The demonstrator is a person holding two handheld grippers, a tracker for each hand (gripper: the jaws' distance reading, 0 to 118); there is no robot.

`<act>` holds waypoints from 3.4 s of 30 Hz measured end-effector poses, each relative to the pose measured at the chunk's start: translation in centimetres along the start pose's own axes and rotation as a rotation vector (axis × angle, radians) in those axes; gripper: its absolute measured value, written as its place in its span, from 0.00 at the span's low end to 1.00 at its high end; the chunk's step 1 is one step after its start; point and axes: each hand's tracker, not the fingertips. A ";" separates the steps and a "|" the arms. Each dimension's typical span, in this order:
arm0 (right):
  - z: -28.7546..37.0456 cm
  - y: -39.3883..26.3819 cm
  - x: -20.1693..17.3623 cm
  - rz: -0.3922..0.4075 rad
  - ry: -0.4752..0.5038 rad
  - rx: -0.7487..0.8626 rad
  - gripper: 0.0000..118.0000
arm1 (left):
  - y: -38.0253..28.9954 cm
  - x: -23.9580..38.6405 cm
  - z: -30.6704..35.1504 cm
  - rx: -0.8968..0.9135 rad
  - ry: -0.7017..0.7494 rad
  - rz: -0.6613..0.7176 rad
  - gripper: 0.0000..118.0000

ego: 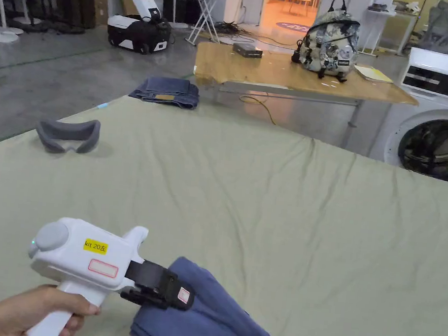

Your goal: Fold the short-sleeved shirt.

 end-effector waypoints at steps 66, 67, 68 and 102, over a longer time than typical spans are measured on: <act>0.5 5.4 -0.2 -0.116 -0.047 0.203 0.00 | -7.5 17.5 -13.8 0.770 0.653 -0.553 0.00; 0.5 5.5 -0.1 -0.120 -0.046 0.207 0.00 | -7.5 17.7 -13.7 0.760 0.646 -0.558 0.00; 0.5 5.6 -0.1 -0.127 -0.045 0.210 0.00 | -7.6 18.0 -14.0 0.749 0.648 -0.550 0.00; 1.5 6.8 0.8 -0.146 -0.061 0.353 0.80 | -6.9 20.0 -13.1 0.894 0.699 -0.652 0.70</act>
